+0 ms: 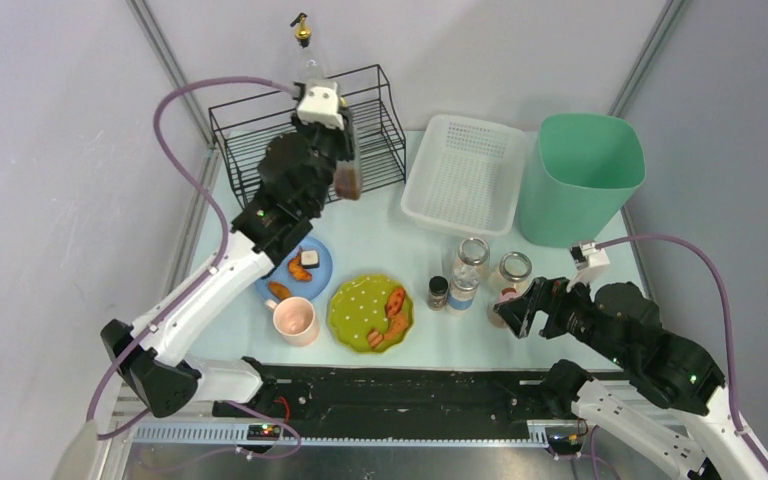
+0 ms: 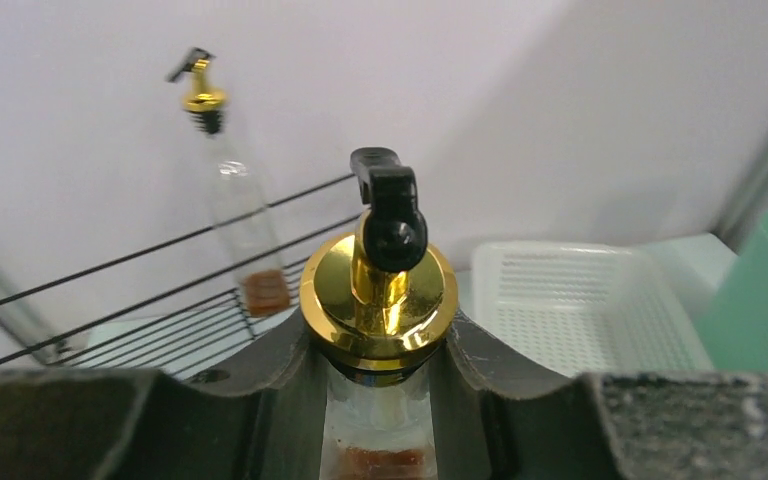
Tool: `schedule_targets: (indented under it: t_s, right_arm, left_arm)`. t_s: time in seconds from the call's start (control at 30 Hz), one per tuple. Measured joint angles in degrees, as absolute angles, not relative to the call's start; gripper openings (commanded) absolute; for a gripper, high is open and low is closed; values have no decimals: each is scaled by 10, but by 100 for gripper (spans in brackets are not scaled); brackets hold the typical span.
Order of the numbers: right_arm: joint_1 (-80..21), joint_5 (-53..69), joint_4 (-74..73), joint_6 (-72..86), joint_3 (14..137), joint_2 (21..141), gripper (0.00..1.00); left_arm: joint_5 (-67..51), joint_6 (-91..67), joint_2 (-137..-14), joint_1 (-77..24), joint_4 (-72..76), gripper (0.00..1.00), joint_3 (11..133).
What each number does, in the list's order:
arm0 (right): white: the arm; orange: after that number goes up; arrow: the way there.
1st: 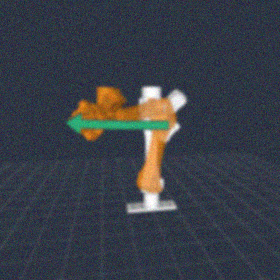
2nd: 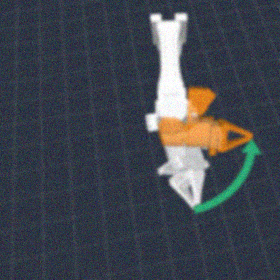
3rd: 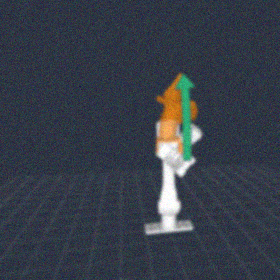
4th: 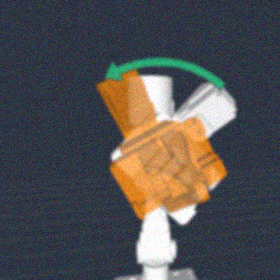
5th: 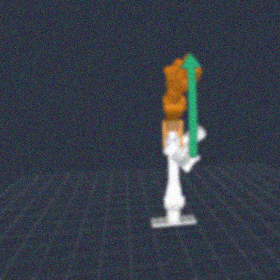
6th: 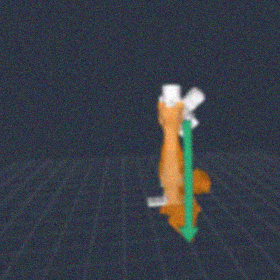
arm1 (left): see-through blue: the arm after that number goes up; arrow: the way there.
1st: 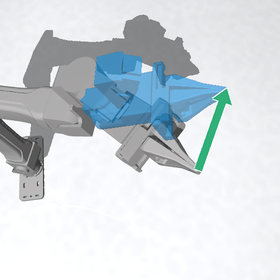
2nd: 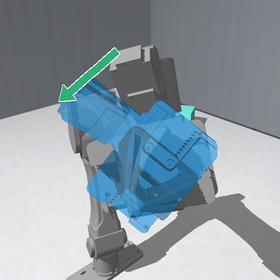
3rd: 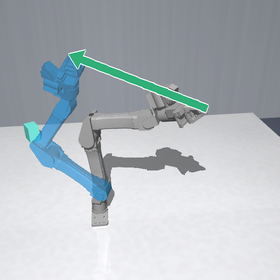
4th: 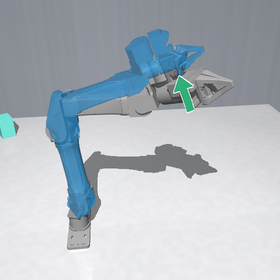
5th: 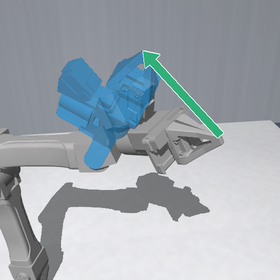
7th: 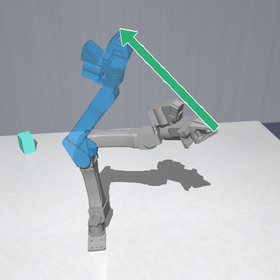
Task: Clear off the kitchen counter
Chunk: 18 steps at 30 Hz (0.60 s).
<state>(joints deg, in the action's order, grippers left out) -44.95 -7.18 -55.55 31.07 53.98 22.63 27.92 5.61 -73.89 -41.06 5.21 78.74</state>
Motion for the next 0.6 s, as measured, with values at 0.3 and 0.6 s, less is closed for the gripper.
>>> schedule_targets:
  t_s: [0.3,0.6]
  right_arm:
    - [-449,-61,-537,311,534,229,98]
    - [-449,-46,-516,308,532,245,98]
  left_arm:
    - [284,54,-783,-288,-2,0,895]
    - [302,50,-874,-202,-36,0,1022]
